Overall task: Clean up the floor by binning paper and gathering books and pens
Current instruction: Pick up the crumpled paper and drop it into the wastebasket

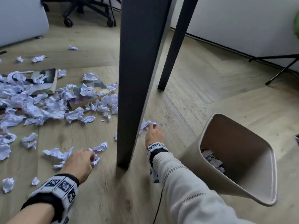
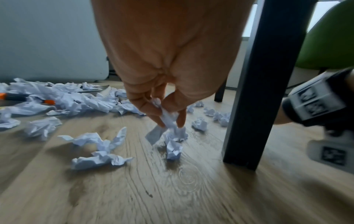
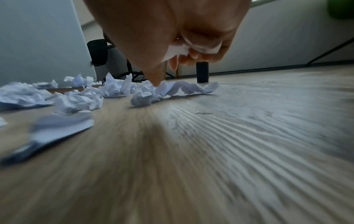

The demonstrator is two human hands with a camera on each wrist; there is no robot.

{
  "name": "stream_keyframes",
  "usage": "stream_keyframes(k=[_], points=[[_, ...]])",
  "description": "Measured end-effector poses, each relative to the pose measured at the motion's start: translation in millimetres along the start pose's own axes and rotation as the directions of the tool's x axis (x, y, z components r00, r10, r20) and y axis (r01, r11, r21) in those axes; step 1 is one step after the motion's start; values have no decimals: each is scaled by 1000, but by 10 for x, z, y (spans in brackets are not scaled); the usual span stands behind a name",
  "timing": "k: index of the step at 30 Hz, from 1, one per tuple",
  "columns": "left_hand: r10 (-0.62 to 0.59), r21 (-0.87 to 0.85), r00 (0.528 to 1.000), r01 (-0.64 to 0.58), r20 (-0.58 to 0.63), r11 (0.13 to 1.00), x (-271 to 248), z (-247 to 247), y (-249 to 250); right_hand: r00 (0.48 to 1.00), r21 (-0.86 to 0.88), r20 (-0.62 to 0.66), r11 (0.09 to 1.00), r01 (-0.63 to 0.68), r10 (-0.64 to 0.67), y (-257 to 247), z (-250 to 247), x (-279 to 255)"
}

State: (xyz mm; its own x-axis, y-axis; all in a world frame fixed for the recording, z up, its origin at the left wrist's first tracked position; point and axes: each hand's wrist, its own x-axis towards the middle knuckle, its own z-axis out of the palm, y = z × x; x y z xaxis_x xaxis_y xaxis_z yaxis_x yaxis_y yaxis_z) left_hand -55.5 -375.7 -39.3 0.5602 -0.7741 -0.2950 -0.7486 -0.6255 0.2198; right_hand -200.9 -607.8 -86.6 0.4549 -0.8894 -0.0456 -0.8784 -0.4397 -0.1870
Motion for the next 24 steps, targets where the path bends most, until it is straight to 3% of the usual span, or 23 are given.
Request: stream_keyframes(k=[4, 6, 8, 9, 15, 18, 21, 24], points=[[0, -73, 999, -3, -40, 997, -112, -114, 11, 1000, 16, 19, 1000, 17, -17, -225, -80, 276], [-32, -136, 999, 26, -43, 990, -126, -129, -11, 988, -66, 152, 997, 39, -28, -302, -65, 337], [-65, -111, 997, 60, -38, 992, -114, -127, -71, 944, -109, 331, 993, 40, -2, -318, -24, 346], [-70, -93, 996, 66, -45, 993, -101, -129, -92, 933, -123, 361, 991, 50, -2, -311, 21, 309], [-127, -9, 987, 127, -98, 992, -5, -144, -47, 923, -168, 327, 949, 268, -202, -218, 332, 126], [-103, 93, 992, 111, -78, 989, 33, -146, -22, 938, -127, 304, 969, 210, -164, -141, 212, -40], [-107, 62, 994, 109, -36, 992, 113, -96, 4, 956, 65, 259, 990, 127, -139, -6, 102, -254], [-110, 16, 993, 109, 33, 994, 232, 57, 26, 932, 121, 261, 967, 226, -250, 18, 150, -459]])
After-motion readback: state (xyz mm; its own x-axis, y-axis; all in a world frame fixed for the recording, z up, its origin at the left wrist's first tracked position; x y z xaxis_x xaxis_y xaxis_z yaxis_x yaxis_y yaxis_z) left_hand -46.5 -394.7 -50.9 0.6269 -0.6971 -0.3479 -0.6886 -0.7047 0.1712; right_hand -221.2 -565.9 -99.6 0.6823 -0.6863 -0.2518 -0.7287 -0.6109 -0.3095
